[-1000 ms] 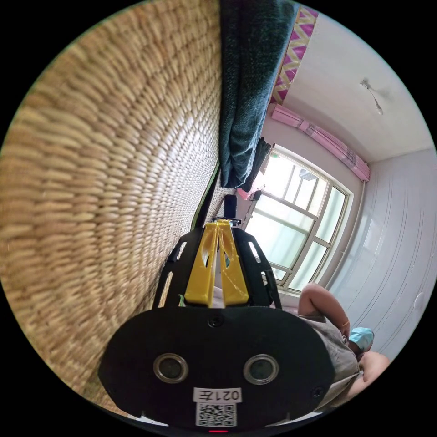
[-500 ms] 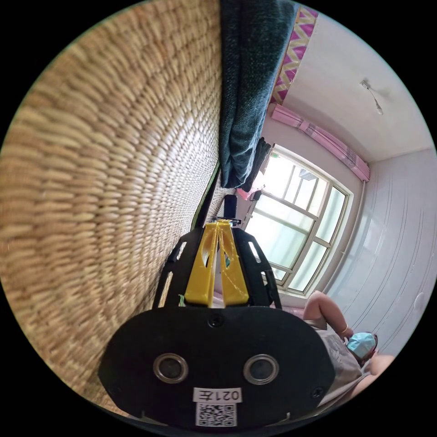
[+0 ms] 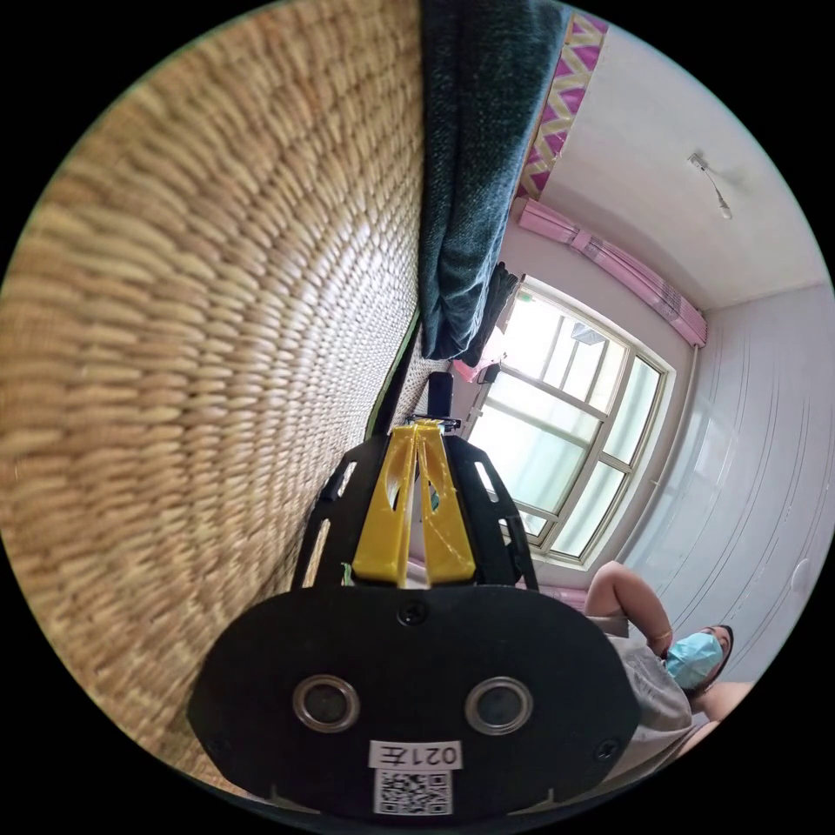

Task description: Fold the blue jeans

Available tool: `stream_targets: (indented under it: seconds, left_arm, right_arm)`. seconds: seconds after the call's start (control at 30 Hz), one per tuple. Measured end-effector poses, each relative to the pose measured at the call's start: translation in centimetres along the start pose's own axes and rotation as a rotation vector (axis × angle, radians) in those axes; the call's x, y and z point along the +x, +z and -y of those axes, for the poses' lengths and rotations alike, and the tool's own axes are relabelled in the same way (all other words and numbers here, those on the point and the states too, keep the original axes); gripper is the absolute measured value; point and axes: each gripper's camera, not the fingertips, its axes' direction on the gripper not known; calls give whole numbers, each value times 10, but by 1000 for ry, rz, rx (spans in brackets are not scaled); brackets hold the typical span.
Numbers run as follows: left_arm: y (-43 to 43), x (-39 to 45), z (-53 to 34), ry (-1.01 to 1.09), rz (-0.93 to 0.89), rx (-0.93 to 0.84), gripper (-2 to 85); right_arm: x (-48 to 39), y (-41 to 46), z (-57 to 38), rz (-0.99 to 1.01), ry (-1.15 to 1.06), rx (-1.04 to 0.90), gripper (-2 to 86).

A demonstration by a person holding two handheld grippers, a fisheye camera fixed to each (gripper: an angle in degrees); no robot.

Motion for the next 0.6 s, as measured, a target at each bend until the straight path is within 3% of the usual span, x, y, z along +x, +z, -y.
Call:
stream_targets:
  seconds: [0.6]
  left_arm:
    - [-65, -16, 57, 2, 5, 3, -9]
  right_arm:
    - [-33, -35, -30, -6, 1, 1, -7]
